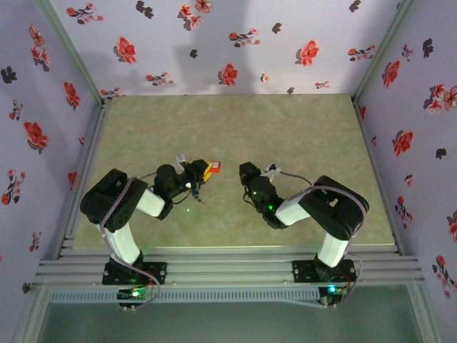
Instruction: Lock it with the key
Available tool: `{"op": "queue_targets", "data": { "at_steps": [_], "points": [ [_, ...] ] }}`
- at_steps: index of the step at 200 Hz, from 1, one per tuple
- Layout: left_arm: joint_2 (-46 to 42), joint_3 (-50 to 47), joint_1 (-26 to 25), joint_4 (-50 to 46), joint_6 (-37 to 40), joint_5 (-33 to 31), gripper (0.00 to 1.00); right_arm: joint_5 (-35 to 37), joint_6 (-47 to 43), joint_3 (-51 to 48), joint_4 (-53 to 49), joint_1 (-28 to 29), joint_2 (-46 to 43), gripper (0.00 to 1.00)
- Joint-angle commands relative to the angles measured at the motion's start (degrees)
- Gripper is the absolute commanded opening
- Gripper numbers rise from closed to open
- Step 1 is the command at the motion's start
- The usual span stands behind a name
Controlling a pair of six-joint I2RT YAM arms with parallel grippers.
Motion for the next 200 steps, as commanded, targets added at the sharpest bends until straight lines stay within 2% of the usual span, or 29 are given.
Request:
{"op": "queue_targets", "data": {
  "at_steps": [1,67,140,156,178,200],
  "points": [
    [-0.07,-0.52,0.35,0.75,1.69,-1.33,0.00,4.02,-0.54,-0.71,-0.87,-0.22,-1.39,0.00],
    [-0.26,-0.34,0.34,0.66,2.76,-1.17,0.00,3.18,-1.81,-1.34,-0.78,-0.95,-2.63,0.00],
    [-0.07,1.61,0.77,-0.88,6.59,1.40,0.00,-8.07,-6.91,-0.99,-7.91,-4.86,-8.96,0.00],
    [0.02,2.51,0.87,-2.44,8.08,2.31,0.00,-8.53,-9.11,-1.19,-12.62,-5.72,-12.66,0.00],
    [-0.56,4.37,0.95,-6.79,11.03,4.02,0.00,-10.90,-14.55,0.24,-26.54,-6.83,-20.64,0.00],
    [-3.51,6.62,0.94,-16.18,16.52,4.77,0.00,-9.37,-20.91,1.93,-40.03,-7.29,-29.25,0.00]
  ]
}}
